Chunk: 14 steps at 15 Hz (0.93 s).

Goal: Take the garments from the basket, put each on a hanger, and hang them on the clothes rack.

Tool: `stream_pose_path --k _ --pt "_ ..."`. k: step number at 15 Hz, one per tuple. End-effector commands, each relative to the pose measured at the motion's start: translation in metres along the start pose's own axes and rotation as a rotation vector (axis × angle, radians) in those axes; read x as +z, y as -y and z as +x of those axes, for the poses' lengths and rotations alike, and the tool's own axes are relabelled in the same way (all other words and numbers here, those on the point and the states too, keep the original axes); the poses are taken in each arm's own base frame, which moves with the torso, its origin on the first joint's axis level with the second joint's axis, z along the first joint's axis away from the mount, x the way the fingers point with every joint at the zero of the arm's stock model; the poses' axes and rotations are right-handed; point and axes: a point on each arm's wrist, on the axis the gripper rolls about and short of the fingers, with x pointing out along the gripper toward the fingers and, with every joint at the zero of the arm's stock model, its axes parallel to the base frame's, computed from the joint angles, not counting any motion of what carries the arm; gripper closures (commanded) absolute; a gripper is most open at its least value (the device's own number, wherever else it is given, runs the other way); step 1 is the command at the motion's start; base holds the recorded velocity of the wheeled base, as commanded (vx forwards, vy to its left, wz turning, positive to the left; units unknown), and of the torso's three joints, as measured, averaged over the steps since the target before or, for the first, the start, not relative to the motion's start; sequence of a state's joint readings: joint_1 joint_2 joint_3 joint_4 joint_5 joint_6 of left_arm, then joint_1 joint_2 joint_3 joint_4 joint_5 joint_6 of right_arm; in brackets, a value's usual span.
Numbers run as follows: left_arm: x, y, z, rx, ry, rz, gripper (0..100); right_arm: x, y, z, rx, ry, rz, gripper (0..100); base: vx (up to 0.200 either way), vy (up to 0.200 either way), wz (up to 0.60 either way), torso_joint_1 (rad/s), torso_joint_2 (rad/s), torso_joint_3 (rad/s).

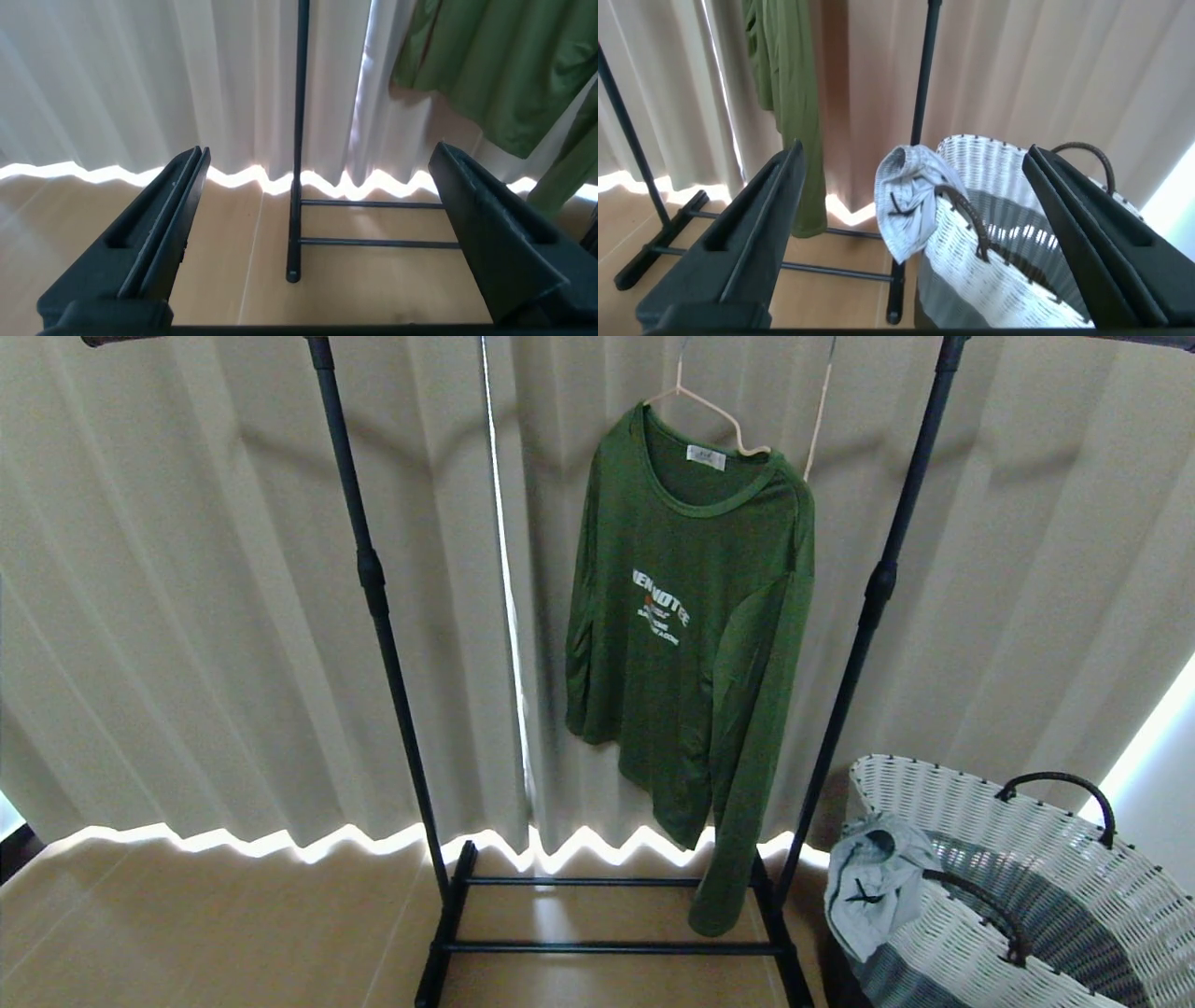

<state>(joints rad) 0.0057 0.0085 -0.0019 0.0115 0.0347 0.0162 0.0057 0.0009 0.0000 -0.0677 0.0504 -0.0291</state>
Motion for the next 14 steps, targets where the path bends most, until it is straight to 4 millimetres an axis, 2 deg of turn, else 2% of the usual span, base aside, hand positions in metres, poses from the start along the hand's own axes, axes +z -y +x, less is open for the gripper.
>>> stream_pose_path --k 1,5,9,14 --pt "0.0003 0.0 0.0001 0.001 -0.002 0.001 0 0.0001 0.0 -0.0001 0.001 0.002 -0.002 0 0.0 -0.2 0.0 0.002 0.01 0.002" --pt "0.0003 0.0 0.0001 0.001 -0.002 0.001 0 0.0001 0.0 -0.0001 0.001 0.002 0.0 0 0.0 -0.2 0.0 0.002 0.0 0.0" --pt "0.0003 0.0 0.0001 0.001 -0.002 0.001 0 0.0001 0.0 -0.0001 0.002 0.002 -0.002 0 0.0 0.0 0.0 0.0 0.0 0.0" --pt "0.0003 0.0 0.0001 0.002 -0.002 0.001 0 -0.0002 0.0 -0.0001 0.002 -0.001 -0.003 0 0.2 0.0 0.0 0.001 0.0 0.001"
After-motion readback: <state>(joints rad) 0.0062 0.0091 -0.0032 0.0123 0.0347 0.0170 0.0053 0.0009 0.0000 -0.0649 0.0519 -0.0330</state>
